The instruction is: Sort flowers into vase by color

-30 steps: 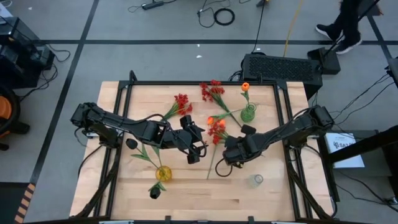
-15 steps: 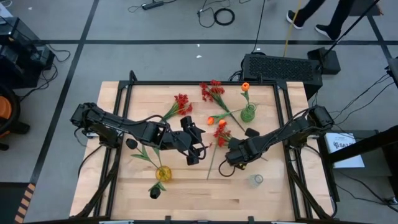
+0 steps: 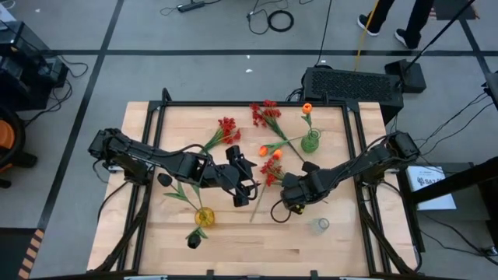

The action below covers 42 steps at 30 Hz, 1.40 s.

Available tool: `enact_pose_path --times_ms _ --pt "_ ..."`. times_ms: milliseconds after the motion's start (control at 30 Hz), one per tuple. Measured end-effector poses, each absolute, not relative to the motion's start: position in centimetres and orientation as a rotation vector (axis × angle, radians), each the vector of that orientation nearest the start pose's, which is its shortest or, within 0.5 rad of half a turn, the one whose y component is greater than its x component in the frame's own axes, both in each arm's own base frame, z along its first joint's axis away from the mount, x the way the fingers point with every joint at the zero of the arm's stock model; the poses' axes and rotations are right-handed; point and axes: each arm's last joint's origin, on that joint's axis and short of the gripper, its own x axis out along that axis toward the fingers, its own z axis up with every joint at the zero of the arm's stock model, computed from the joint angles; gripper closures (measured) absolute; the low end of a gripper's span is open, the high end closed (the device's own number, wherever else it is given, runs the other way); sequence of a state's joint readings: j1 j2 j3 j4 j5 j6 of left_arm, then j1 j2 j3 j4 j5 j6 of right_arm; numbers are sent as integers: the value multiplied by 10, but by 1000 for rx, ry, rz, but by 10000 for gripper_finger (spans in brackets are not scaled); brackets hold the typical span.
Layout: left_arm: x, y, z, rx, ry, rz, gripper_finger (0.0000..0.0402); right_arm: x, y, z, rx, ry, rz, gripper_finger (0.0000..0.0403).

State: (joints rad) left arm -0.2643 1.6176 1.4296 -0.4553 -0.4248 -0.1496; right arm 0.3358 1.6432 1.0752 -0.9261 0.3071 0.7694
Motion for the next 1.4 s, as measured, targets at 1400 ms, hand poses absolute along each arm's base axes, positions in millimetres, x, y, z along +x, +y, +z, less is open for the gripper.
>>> enact_pose_path --times_ms 1400 --pt "336 -123 372 115 240 69 100 244 106 320 46 -70 -160 390"
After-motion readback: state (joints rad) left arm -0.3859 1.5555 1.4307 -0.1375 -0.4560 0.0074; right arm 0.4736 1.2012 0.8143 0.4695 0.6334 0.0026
